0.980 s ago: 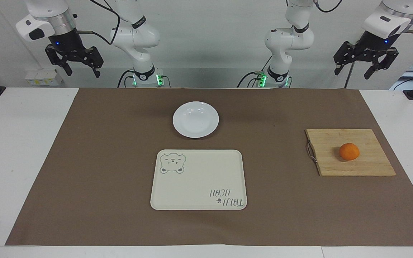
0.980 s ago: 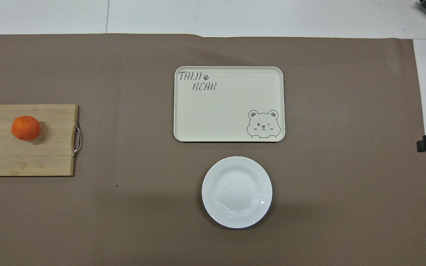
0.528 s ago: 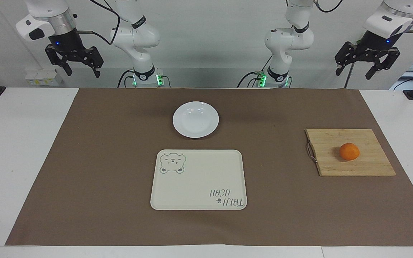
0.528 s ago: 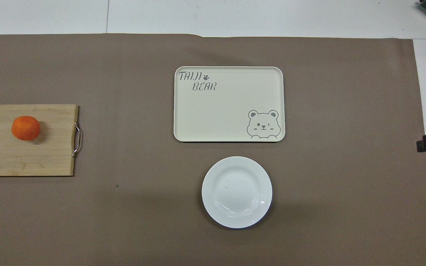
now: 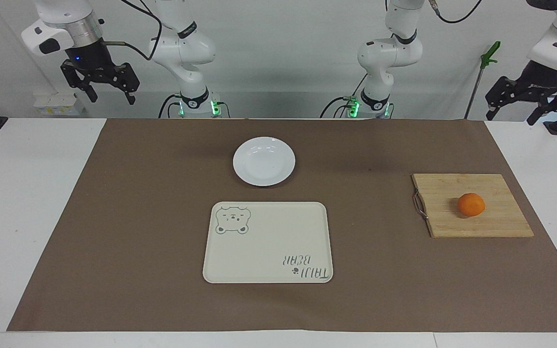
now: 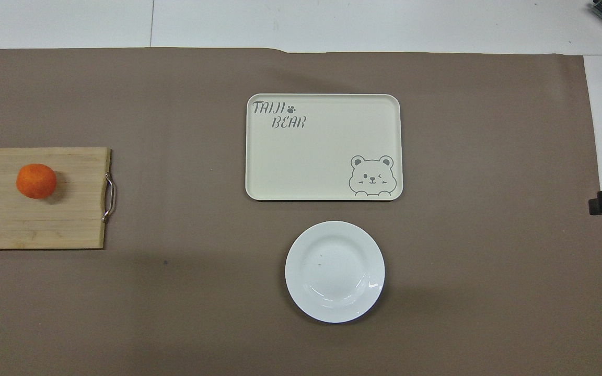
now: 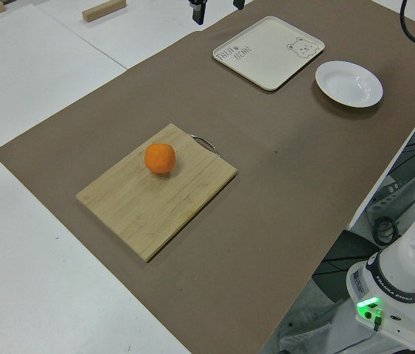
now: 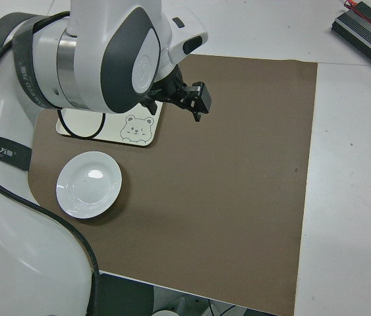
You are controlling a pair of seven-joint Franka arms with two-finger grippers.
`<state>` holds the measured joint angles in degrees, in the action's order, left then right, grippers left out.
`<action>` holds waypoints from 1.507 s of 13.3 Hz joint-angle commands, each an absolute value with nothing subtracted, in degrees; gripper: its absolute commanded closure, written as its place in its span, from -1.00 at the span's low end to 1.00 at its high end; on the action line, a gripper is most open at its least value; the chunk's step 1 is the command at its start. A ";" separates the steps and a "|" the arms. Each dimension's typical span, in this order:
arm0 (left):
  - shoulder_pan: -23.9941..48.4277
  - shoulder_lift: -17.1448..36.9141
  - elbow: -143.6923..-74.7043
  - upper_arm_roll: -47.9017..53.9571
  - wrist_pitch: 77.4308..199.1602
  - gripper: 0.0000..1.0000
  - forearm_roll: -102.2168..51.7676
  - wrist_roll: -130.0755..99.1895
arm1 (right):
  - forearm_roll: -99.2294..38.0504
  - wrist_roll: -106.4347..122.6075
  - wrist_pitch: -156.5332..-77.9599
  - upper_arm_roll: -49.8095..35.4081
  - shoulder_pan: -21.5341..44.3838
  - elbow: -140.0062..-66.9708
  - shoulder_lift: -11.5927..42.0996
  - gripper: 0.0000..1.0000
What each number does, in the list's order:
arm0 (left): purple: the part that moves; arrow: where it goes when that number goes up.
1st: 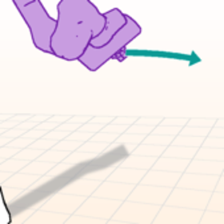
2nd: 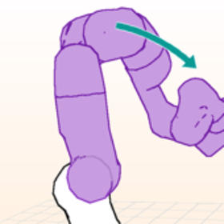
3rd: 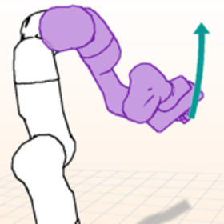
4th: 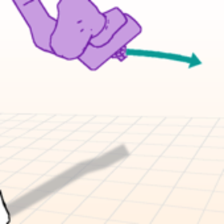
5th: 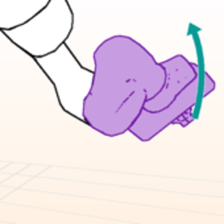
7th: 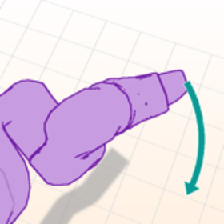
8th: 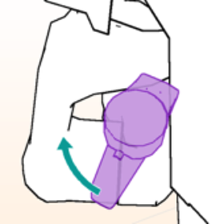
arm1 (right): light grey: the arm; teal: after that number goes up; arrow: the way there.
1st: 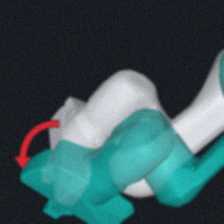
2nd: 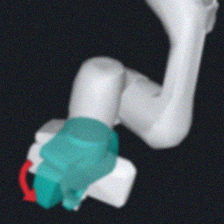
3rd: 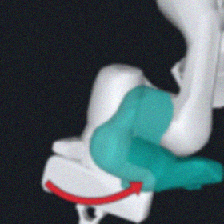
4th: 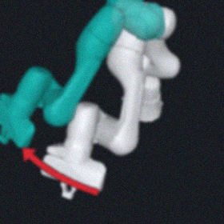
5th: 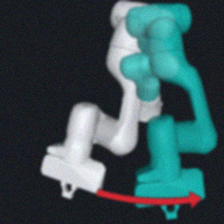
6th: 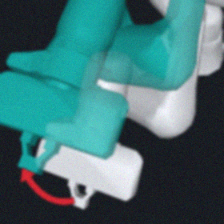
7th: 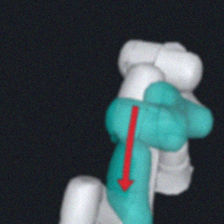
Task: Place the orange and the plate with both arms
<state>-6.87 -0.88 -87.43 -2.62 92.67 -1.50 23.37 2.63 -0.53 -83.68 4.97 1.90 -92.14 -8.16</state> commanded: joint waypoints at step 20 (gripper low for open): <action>-10.28 15.12 -112.50 -2.02 131.57 0.14 -4.92 33.13 | 3.16 0.62 -82.71 4.66 1.49 -91.85 -8.44 -1.00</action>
